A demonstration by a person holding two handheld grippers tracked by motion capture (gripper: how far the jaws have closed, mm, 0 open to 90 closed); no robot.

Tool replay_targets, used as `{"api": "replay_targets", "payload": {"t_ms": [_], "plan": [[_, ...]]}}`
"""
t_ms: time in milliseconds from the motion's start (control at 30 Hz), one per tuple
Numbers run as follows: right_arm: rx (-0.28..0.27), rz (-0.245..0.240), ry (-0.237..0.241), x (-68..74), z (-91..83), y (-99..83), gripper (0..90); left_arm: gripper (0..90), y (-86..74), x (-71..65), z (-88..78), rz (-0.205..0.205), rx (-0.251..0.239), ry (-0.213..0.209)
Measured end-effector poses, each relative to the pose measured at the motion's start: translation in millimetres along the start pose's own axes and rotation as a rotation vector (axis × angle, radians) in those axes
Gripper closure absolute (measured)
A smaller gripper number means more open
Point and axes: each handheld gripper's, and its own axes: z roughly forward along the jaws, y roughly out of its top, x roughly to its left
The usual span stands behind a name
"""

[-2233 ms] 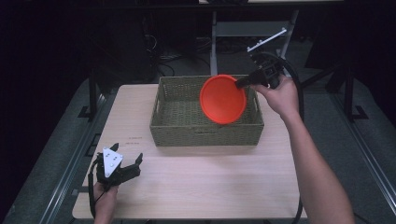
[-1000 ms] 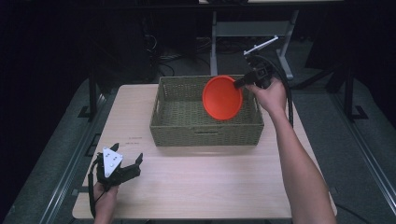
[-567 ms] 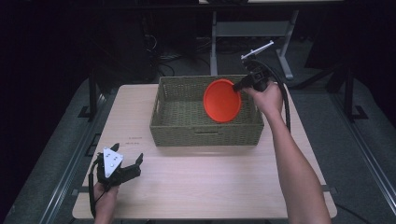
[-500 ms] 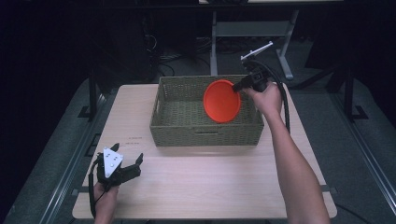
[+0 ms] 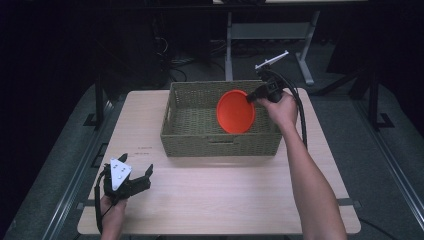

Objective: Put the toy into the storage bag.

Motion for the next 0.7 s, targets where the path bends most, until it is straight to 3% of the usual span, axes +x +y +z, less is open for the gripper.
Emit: {"api": "replay_targets", "payload": {"t_ms": [400, 700], "plan": [[0.008, 0.025, 0.010, -7.2, 13.6, -10.4, 81.7, 12.7, 0.3, 0.4, -0.3, 0.009, 0.004, 0.001], [0.052, 0.031, -0.027, -9.6, 27.8, -15.8, 81.6, 12.7, 0.1, -0.1, 0.2, -0.003, -0.006, 0.002]]}}
